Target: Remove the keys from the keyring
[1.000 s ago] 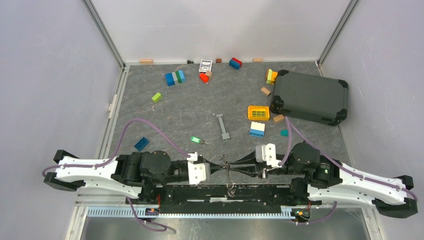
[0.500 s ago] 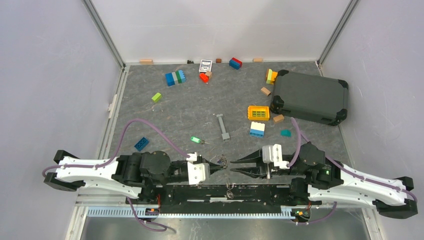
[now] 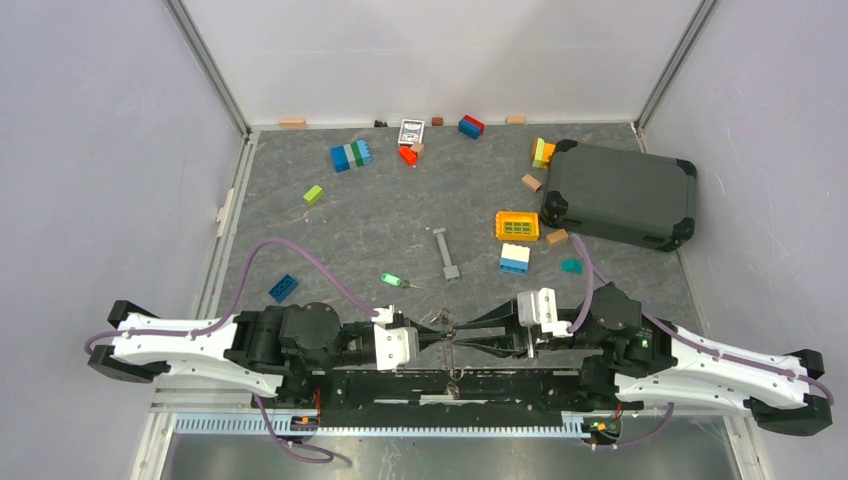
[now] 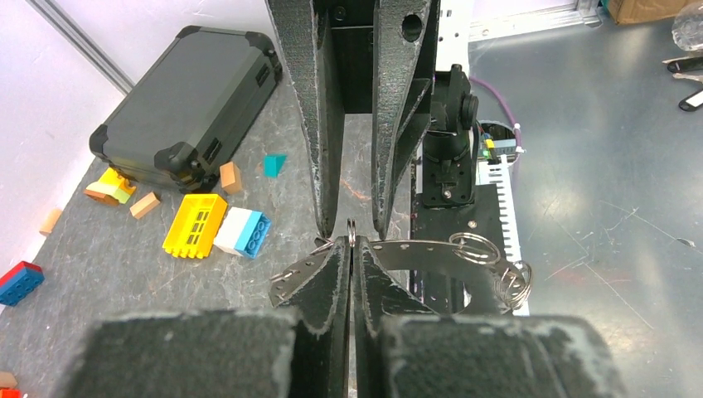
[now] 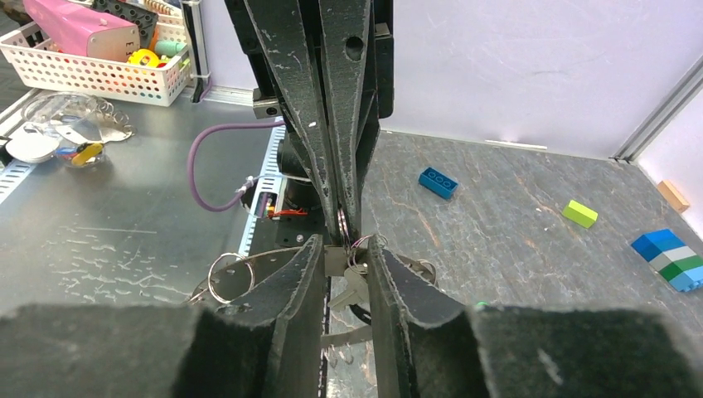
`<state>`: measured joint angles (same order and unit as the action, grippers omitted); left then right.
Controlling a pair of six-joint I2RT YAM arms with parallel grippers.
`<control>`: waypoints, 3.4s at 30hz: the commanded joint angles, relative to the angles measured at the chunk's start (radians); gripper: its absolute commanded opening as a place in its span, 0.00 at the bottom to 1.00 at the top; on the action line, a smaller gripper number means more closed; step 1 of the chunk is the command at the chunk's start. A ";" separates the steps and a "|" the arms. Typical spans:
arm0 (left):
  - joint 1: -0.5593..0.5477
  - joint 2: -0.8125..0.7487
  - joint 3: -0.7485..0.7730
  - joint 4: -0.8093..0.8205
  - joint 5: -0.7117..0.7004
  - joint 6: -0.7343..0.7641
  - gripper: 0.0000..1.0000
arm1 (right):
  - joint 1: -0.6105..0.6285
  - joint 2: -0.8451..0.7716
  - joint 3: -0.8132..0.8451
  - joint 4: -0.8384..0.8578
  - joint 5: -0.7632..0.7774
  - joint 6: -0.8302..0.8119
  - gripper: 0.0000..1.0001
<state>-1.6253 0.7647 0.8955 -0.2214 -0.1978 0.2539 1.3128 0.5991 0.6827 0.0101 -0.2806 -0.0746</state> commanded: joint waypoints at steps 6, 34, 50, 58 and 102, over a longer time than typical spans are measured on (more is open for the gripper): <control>-0.001 -0.035 -0.004 0.098 0.033 -0.023 0.02 | 0.000 0.016 -0.008 0.051 -0.009 0.010 0.27; -0.001 -0.034 -0.015 0.115 0.075 -0.026 0.02 | 0.000 0.037 0.003 0.073 -0.012 0.012 0.00; -0.001 -0.011 0.092 -0.120 -0.034 -0.029 0.35 | 0.000 0.061 0.079 -0.102 0.011 -0.028 0.00; -0.002 0.048 0.152 -0.218 -0.054 -0.017 0.33 | 0.000 0.068 0.093 -0.136 0.033 -0.028 0.00; -0.002 0.062 0.079 -0.167 -0.204 -0.130 0.20 | 0.000 0.051 0.044 -0.144 0.158 0.002 0.00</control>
<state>-1.6253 0.8600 0.9916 -0.4629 -0.3351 0.1886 1.3128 0.6514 0.7368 -0.1738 -0.1795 -0.0906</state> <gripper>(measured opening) 0.187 0.004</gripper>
